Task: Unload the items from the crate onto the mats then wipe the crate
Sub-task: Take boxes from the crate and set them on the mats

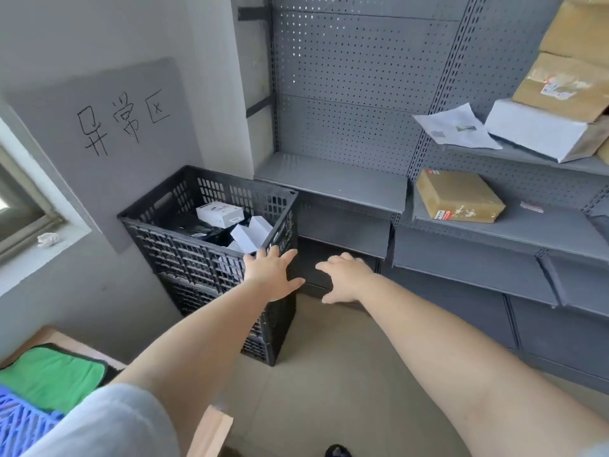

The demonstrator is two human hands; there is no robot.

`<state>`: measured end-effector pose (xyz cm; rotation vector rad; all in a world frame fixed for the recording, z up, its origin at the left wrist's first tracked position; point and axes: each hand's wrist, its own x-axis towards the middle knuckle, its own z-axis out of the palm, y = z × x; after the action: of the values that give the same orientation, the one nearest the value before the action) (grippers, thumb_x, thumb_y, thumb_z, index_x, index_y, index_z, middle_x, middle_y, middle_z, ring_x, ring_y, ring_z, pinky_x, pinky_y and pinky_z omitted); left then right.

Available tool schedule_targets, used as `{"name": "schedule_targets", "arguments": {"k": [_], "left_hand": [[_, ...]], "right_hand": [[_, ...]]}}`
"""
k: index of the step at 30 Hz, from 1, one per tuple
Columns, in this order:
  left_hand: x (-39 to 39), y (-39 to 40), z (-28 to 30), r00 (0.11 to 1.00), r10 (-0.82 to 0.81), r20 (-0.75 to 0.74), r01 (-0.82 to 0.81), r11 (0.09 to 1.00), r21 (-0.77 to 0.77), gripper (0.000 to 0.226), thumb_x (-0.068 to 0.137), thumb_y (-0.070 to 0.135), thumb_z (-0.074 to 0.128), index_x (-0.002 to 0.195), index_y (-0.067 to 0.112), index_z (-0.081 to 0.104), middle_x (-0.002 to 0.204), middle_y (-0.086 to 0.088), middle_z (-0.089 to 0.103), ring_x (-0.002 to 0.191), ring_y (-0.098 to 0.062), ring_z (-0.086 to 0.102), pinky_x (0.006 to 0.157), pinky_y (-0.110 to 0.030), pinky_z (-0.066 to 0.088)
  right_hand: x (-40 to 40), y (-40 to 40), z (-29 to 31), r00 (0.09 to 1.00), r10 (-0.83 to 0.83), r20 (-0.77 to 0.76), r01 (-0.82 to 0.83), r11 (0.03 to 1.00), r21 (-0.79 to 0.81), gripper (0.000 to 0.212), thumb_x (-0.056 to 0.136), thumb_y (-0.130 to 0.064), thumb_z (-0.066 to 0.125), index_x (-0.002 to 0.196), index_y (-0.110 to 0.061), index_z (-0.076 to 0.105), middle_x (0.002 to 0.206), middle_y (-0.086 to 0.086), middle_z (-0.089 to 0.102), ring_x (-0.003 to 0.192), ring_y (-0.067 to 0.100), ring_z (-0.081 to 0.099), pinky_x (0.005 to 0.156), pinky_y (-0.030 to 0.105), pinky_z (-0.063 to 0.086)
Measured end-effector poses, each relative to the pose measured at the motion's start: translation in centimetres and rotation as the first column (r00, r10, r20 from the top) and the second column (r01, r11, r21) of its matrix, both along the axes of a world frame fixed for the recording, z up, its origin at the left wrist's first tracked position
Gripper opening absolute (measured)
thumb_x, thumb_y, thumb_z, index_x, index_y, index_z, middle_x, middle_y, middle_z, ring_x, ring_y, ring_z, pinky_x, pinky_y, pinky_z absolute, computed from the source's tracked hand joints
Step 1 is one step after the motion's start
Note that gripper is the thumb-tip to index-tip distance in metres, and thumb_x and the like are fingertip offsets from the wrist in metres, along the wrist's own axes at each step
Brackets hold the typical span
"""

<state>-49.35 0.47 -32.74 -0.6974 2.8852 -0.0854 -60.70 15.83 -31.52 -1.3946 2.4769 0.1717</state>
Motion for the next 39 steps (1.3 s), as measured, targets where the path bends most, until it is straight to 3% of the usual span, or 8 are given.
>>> {"name": "schedule_targets", "arguments": {"k": [6,12,15,27,30,39], "left_hand": [[-9.6,-1.8,2.5,0.999,0.020,-0.044,-0.024,0.997,-0.071,0.076,0.088,0.074,0.036,0.152,0.037,0.019,0.151,-0.006,0.036,0.136,-0.034,0.033,0.104,-0.056,0.033],[-12.1,-5.2,0.1,0.990,0.131,0.045,-0.128,0.991,-0.048,0.074,0.088,0.074,0.035,0.151,0.038,0.021,0.147,-0.005,0.038,0.134,-0.033,0.033,0.102,-0.056,0.030],[-12.6,-7.4,-0.9,0.977,0.199,0.072,-0.197,0.980,-0.033,0.075,0.087,0.076,0.034,0.150,0.038,0.021,0.145,-0.005,0.040,0.131,-0.033,0.036,0.100,-0.055,0.033],[-15.7,-21.7,-1.7,0.938,0.346,0.027,-0.347,0.936,0.064,0.076,0.087,0.075,0.036,0.151,0.037,0.022,0.149,-0.003,0.038,0.135,-0.034,0.035,0.104,-0.056,0.031],[-16.0,-26.0,-2.2,0.921,0.388,0.028,-0.389,0.919,0.073,0.075,0.086,0.075,0.038,0.150,0.038,0.024,0.151,-0.003,0.037,0.137,-0.033,0.033,0.104,-0.056,0.031],[-16.6,-33.6,-6.0,0.855,0.499,0.140,-0.517,0.840,0.165,0.076,0.087,0.075,0.038,0.151,0.037,0.022,0.153,-0.003,0.036,0.138,-0.034,0.033,0.106,-0.055,0.030]], "right_hand": [[-9.9,-4.3,3.1,0.998,0.061,-0.001,-0.060,0.996,-0.073,0.078,0.082,-0.051,0.065,0.149,-0.030,0.031,0.147,0.005,0.041,0.135,0.030,0.033,0.107,0.049,0.037],[-14.6,-8.0,0.4,0.986,0.095,0.136,-0.085,0.994,-0.075,0.072,0.085,-0.039,0.066,0.148,-0.031,0.031,0.148,0.002,0.040,0.135,0.030,0.034,0.100,0.048,0.044],[-16.1,-10.7,-0.5,0.979,0.140,0.150,-0.133,0.990,-0.053,0.071,0.085,-0.032,0.065,0.147,-0.031,0.031,0.145,0.002,0.041,0.132,0.030,0.036,0.096,0.046,0.045],[-19.5,-28.2,-0.5,0.954,0.287,0.087,-0.285,0.958,-0.035,0.067,0.091,-0.027,0.059,0.150,-0.028,0.027,0.150,0.005,0.037,0.138,0.031,0.030,0.102,0.049,0.040],[-20.3,-32.8,-0.8,0.945,0.317,0.084,-0.316,0.949,-0.018,0.068,0.090,-0.033,0.061,0.150,-0.028,0.028,0.149,0.005,0.038,0.138,0.030,0.030,0.102,0.049,0.040],[-20.8,-41.7,-4.5,0.913,0.300,0.276,-0.318,0.948,0.024,0.067,0.086,-0.030,0.060,0.147,-0.030,0.032,0.144,0.002,0.041,0.132,0.028,0.035,0.097,0.047,0.045]]}}
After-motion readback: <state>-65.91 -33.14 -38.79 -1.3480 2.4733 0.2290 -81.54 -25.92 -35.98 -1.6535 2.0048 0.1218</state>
